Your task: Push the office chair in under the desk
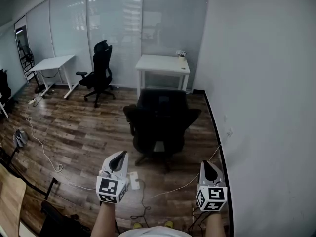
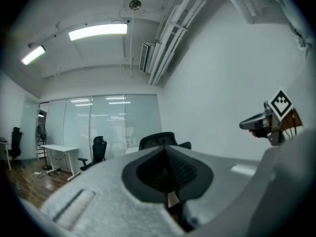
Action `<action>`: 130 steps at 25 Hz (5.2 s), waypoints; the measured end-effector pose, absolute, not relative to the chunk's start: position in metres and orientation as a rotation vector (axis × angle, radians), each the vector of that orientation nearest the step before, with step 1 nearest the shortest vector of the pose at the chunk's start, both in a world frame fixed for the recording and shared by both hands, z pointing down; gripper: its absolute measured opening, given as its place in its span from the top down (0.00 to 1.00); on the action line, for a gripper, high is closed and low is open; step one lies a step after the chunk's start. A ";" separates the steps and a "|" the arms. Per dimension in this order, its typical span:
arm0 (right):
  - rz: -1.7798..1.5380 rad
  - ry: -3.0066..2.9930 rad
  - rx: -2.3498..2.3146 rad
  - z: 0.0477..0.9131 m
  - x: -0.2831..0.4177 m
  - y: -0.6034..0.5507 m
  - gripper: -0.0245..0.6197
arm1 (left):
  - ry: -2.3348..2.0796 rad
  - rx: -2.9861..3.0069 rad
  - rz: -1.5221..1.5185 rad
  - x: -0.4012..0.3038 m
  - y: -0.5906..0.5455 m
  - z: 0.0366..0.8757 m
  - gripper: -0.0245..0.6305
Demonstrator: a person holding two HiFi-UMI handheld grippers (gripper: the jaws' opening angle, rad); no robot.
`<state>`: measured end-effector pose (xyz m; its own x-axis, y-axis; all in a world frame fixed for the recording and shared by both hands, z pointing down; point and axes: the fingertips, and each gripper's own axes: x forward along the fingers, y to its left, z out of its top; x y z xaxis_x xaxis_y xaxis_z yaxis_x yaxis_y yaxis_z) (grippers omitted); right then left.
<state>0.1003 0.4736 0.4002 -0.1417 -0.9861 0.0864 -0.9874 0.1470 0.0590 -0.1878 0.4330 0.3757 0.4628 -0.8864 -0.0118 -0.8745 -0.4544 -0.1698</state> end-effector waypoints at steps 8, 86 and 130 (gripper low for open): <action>0.061 -2.323 1.918 0.415 0.097 0.471 0.85 | 1.533 -2.574 -0.163 -0.183 0.432 0.390 0.88; 0.067 -2.396 1.717 0.460 0.123 0.088 0.80 | 1.418 -2.714 -0.380 -0.131 0.061 0.456 0.78; -0.486 -1.952 0.845 0.503 0.092 -0.003 0.69 | 0.682 -2.327 -1.177 -0.093 -0.018 0.508 0.65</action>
